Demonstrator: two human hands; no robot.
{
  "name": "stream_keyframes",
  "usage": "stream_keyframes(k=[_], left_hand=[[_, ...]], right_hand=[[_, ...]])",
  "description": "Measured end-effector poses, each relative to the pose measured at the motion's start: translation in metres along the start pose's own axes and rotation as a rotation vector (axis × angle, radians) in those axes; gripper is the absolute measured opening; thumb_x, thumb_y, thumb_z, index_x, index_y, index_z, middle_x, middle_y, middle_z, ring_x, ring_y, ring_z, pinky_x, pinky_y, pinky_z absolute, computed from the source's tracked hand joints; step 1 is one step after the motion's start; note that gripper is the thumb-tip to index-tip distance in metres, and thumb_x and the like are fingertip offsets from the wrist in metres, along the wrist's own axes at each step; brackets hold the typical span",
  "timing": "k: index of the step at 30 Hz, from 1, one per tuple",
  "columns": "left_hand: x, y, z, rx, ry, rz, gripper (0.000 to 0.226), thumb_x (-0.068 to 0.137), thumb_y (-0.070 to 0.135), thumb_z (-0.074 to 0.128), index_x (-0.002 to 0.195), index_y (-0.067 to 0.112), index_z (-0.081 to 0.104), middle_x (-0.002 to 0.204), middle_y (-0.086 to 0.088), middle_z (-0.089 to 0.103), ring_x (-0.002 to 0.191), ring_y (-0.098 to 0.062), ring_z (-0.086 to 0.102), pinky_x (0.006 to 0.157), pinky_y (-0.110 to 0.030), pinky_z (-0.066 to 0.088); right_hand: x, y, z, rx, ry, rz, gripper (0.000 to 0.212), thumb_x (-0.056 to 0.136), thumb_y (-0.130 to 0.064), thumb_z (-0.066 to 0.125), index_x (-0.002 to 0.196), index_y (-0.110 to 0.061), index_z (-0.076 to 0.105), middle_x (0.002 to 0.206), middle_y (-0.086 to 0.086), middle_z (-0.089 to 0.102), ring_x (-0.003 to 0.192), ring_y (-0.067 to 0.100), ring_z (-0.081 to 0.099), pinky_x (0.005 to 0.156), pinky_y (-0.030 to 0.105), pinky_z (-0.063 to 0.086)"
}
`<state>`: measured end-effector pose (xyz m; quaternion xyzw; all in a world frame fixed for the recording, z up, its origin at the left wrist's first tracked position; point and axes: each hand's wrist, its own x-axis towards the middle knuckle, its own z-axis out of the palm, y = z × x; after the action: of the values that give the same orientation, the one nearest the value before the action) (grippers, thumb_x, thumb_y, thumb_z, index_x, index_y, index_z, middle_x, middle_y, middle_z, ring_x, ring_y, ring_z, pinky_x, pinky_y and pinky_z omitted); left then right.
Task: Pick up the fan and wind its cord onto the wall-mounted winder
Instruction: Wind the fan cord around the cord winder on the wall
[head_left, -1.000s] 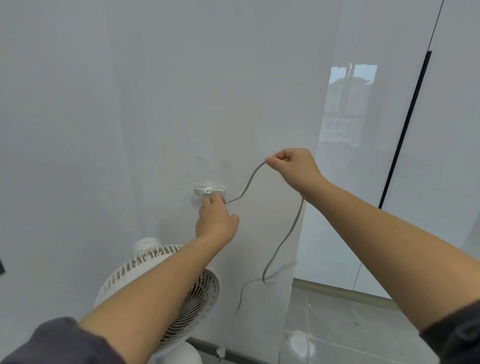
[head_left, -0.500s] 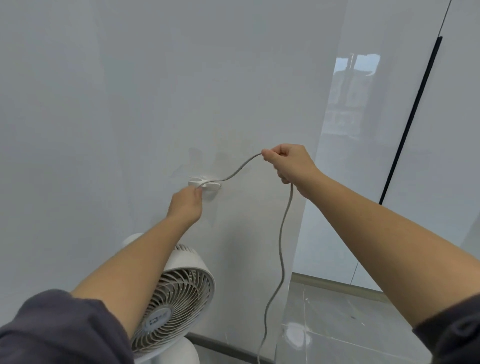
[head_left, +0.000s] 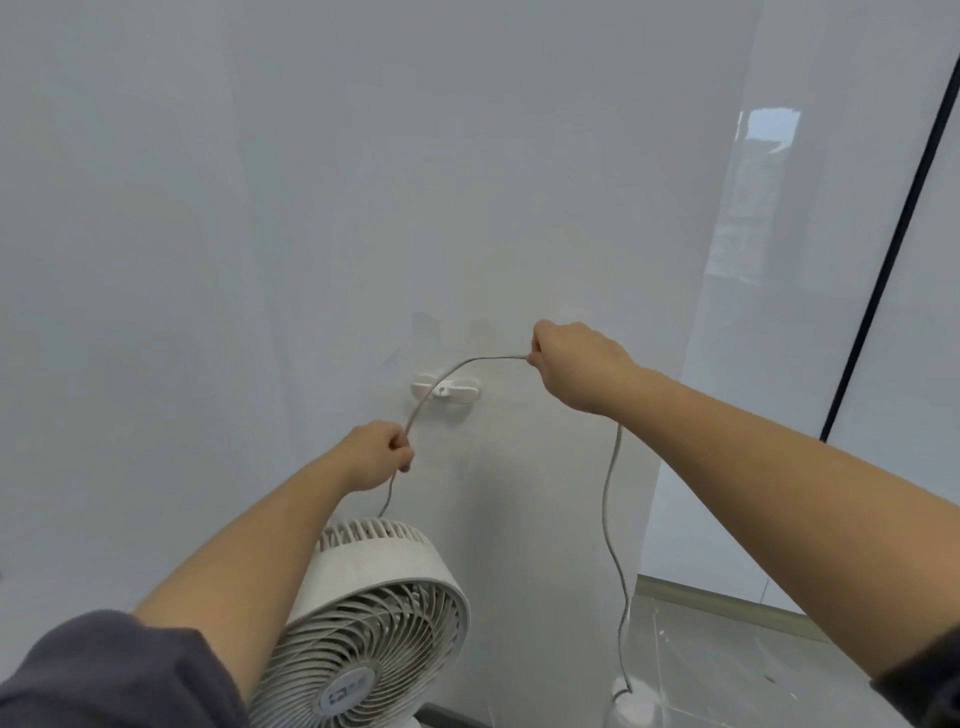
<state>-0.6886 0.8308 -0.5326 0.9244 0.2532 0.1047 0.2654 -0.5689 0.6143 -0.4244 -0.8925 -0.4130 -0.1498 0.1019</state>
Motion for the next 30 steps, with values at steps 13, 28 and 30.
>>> stream_keyframes(k=[13,28,30], left_hand=[[0.056,-0.055,0.024,0.151,-0.197,-0.198,0.030,0.097,0.020,0.046,0.102,0.003,0.071,0.111,-0.014,0.071,0.103,-0.026,0.065,0.089,-0.029,0.047],[0.108,-0.034,0.033,0.035,0.188,-0.563,0.032,0.095,0.012,0.035,0.115,0.010,0.060,0.102,-0.008,0.066,0.090,-0.025,0.069,0.078,-0.029,0.051],[0.115,-0.035,0.035,0.107,0.184,-0.554,0.034,0.096,0.016,0.035,0.121,0.012,0.058,0.115,-0.007,0.063,0.104,-0.025,0.063,0.080,-0.030,0.046]], right_hand=[[0.051,-0.006,0.059,0.812,0.104,0.109,0.014,0.091,-0.027,0.050,0.082,-0.023,0.059,0.068,-0.004,0.058,0.058,0.014,0.050,0.049,0.023,0.039],[0.080,-0.001,0.110,0.444,0.227,0.161,0.042,0.089,-0.037,0.053,0.053,-0.016,0.046,0.053,-0.003,0.050,0.054,0.017,0.048,0.051,0.029,0.037],[0.082,0.004,0.119,0.361,0.226,0.162,0.043,0.088,-0.035,0.052,0.051,-0.015,0.040,0.050,-0.002,0.046,0.052,0.018,0.045,0.049,0.027,0.033]])
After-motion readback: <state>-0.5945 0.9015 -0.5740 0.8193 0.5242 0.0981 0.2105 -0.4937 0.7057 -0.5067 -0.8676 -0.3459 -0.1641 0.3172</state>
